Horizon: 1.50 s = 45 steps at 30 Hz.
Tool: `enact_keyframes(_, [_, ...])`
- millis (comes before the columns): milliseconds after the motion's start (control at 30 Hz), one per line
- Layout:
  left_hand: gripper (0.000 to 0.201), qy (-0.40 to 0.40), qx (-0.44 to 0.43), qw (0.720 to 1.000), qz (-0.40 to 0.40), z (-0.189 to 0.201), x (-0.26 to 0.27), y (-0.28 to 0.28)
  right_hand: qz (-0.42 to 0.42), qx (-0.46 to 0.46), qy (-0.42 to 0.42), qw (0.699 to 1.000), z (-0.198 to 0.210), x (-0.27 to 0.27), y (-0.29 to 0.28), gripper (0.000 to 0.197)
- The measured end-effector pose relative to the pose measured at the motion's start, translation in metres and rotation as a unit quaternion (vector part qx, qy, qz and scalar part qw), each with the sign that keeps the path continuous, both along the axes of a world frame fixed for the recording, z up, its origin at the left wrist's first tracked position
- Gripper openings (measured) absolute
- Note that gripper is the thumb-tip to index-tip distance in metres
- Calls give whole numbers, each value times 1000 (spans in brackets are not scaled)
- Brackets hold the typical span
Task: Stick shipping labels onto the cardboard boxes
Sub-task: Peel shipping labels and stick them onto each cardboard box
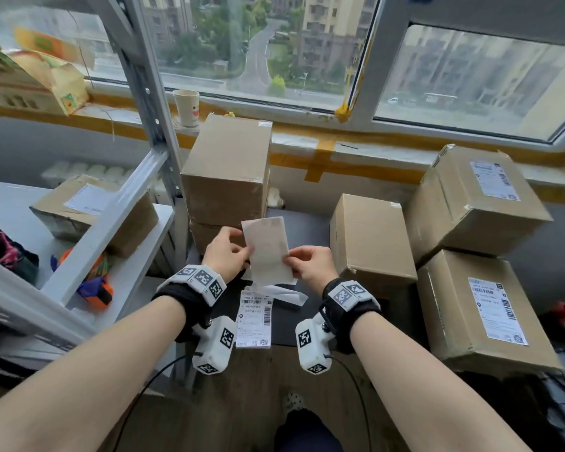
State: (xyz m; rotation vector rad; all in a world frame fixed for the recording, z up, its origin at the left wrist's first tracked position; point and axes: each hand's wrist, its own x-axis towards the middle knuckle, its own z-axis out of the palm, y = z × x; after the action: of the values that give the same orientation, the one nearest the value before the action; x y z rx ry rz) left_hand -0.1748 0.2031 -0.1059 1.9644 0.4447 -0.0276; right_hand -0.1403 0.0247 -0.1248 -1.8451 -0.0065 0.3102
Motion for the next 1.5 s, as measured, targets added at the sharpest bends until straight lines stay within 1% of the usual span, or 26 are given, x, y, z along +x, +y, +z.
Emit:
enact_keyframes(100, [30, 60, -7, 996, -62, -5, -6, -7, -18, 20, 7, 1000, 1, 0, 1, 10])
enact_keyframes(167, [31, 91, -23, 992, -85, -8, -10, -9, -26, 19, 1, 999, 0, 0, 3, 9])
enact_keyframes(233, [34, 99, -56, 991, -71, -10, -10, -7, -29, 24, 4, 999, 1, 0, 3, 9])
enact_keyframes(333, [28, 83, -73, 994, -21, -9, -7, -6, -32, 32, 28, 999, 2, -2, 2, 20])
enact_keyframes(400, [25, 65, -88, 994, 3, -6, -5, -7, -30, 22, 26, 999, 3, -4, 1, 27])
enact_keyframes(467, [28, 59, -124, 990, 27, -3, -2, -9, -29, 28, 13, 999, 4, -4, 0, 28])
enact_keyframes(533, [35, 74, -184, 979, 46, -1, -1, -13, -40, 48, 5, 998, 4, -3, 0, 23])
enact_keyframes(600, [42, 93, -237, 966, 47, -1, -1, -18, -57, 75, 7, 995, 5, -2, 0, 14])
enact_keyframes(633, [43, 101, -260, 960, 40, -1, -2, -20, -61, 87, 10, 994, 5, -1, 0, 8])
enact_keyframes(667, [41, 107, -280, 953, 34, 0, -3, -22, -63, 94, 12, 994, 6, -1, 0, 7])
enact_keyframes(733, [31, 109, -314, 943, 29, 2, -6, -26, -63, 100, 20, 993, 6, -1, 1, 18])
enact_keyframes(800, [24, 103, -332, 937, 33, 4, -7, -29, -62, 112, 32, 991, 7, -2, 1, 22])
enact_keyframes(867, [22, 103, -337, 935, 37, 6, -7, -32, -56, 117, 37, 991, 8, -4, 3, 25])
enact_keyframes(967, [24, 115, -330, 936, 49, 6, -6, -33, -36, 80, 26, 996, 7, -6, 4, 26])
enact_keyframes(1033, [23, 117, -322, 938, 59, 7, -5, -33, -16, 30, 10, 999, 7, -7, 3, 25])
enact_keyframes(1100, [23, 119, -312, 940, 67, 9, -4, -32, -4, -35, -28, 999, 9, -6, 2, 22])
enact_keyframes(1167, [21, 120, -303, 943, 73, 9, -2, -31, -5, -116, -85, 990, 12, -5, 1, 19])
enact_keyframes(1233, [20, 118, -294, 946, 70, 11, -2, -30, 12, -161, -122, 979, 15, -6, 3, 20])
enact_keyframes(1300, [19, 112, -286, 950, 59, 12, -1, -29, 53, -159, -120, 978, 18, -8, 7, 26])
enact_keyframes(1400, [18, 102, -272, 956, 47, 14, -1, -28, 109, -129, -98, 981, 18, -11, 12, 31])
enact_keyframes(1500, [15, 100, -270, 957, 40, 15, -1, -28, 108, -92, -83, 986, 14, -12, 16, 27])
